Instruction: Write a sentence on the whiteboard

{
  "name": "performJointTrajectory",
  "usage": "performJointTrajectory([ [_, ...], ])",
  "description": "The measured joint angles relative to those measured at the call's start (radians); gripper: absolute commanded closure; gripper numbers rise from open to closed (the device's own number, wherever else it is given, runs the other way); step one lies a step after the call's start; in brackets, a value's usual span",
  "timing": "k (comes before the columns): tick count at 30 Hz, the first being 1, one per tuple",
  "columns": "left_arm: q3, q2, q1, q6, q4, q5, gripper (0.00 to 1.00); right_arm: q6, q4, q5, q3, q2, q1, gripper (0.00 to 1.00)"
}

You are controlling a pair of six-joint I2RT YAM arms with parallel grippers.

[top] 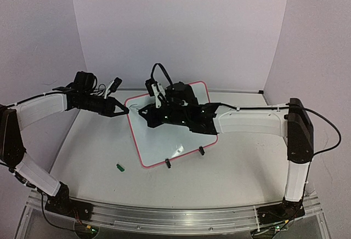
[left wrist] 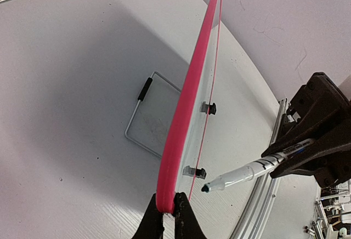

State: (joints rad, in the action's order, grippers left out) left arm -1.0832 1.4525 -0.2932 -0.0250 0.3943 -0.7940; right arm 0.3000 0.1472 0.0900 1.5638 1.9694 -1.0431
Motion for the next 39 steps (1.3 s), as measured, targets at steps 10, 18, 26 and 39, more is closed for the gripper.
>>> performJointTrajectory([
  [10,0.000,0.000,0.000,0.000,0.000,0.000,1.00,0.005,-0.015,-0.008,0.023,0.020,0.005,1.00],
  [18,0.000,0.000,0.000,0.000,0.000,0.000,1.00,0.013,-0.021,-0.021,0.029,0.028,0.007,1.00],
  [26,0.000,0.000,0.000,0.000,0.000,0.001,1.00,0.020,-0.015,-0.015,0.005,0.026,0.007,1.00],
  [39,0.000,0.000,0.001,0.000,0.002,0.001,1.00,0.046,-0.007,0.055,-0.129,-0.022,0.004,1.00],
])
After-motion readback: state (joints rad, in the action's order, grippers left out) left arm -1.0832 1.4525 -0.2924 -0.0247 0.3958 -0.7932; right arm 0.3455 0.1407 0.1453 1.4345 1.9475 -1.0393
